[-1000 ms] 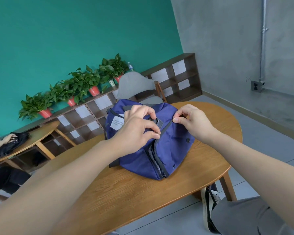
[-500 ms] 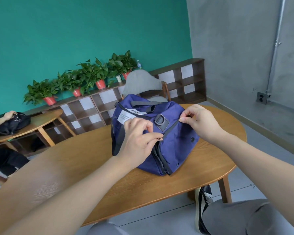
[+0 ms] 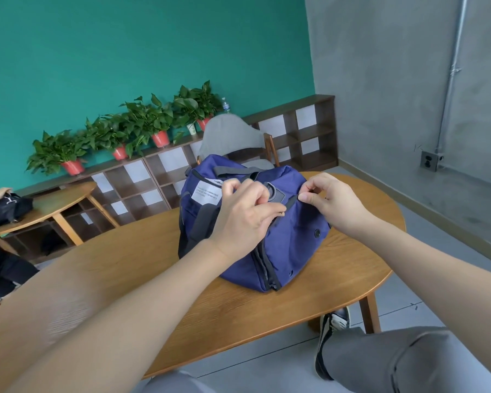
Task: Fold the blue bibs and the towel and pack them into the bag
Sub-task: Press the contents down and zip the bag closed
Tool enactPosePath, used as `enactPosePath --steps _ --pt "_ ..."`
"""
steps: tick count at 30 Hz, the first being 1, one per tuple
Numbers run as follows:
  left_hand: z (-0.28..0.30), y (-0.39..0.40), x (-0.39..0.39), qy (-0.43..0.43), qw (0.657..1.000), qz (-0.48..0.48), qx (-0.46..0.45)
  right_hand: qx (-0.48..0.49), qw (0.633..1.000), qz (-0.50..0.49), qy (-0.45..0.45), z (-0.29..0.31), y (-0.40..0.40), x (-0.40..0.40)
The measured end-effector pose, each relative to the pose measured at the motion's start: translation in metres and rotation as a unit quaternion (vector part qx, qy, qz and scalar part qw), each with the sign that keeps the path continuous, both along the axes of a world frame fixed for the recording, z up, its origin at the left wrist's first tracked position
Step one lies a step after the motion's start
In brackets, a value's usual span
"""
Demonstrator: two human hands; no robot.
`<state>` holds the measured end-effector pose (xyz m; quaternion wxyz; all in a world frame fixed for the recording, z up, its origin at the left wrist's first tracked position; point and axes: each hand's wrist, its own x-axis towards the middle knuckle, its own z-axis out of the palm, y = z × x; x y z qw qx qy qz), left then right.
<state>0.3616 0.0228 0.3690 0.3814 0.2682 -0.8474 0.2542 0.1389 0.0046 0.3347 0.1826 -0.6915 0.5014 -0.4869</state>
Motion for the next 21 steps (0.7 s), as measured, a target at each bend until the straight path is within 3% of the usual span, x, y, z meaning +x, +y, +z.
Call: enactPosePath --steps 4,10,14,16,21 --pt "0.008 -0.001 -0.003 -0.025 0.999 -0.020 0.004 -0.005 1.000 -0.029 -0.008 -0.001 -0.003 -0.002" --pt "-0.025 0.012 0.030 -0.039 0.999 -0.013 0.031 0.016 0.995 -0.092 -0.040 -0.005 -0.016 -0.018" --pt "-0.043 0.018 0.033 0.014 0.997 0.001 0.080 0.026 0.995 -0.092 -0.010 -0.004 -0.018 -0.018" --pt "-0.043 0.020 0.030 0.065 0.993 0.016 0.102 -0.021 0.995 -0.095 0.019 0.001 -0.009 -0.018" --pt "-0.039 0.026 0.029 0.134 0.981 0.021 0.141 -0.165 0.975 0.080 0.129 0.007 0.036 -0.002"
